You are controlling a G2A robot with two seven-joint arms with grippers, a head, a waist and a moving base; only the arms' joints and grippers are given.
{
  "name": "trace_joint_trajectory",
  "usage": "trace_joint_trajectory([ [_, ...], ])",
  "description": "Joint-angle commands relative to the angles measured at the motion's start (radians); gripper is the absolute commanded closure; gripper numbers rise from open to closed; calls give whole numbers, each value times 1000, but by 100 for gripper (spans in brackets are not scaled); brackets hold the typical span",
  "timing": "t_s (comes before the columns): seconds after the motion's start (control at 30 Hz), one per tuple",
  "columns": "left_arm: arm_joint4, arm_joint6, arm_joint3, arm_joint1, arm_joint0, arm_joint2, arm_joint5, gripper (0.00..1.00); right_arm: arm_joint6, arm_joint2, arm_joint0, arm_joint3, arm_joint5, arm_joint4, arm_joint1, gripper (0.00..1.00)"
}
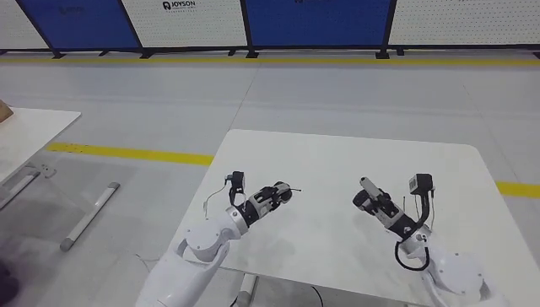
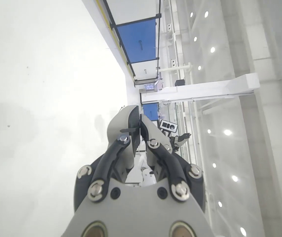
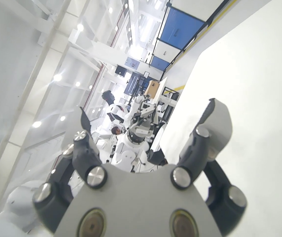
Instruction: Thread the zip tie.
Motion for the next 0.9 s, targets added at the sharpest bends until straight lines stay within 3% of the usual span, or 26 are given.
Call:
trace_joint_trajectory([
  [0.0,-1,0,0,0,0,0,0,100,-14,-2,2,2,-1,-2,0,0],
  [0.3,-6,-27,7,0,-9,11,7,100,-14,-2,2,2,-1,-2,0,0],
  [0.4,-60,-58,-28,2,0,-7,-20,100,-14,-2,2,2,-1,-2,0,0],
  [0.47,-94,-85,-67,7,21,-43,-57,100,-14,-2,2,2,-1,-2,0,0],
  [0.53,-114,-73,-118,10,44,-76,-99,100,-14,-2,2,2,-1,-2,0,0],
  [0.63,-144,-67,-228,14,92,-123,-144,100,-14,-2,2,2,-1,-2,0,0],
  [0.73,-162,-80,-329,19,147,-167,-164,100,-14,-2,2,2,-1,-2,0,0],
  [0.87,-158,-83,-397,23,198,-206,-167,100,-14,-2,2,2,-1,-2,0,0],
])
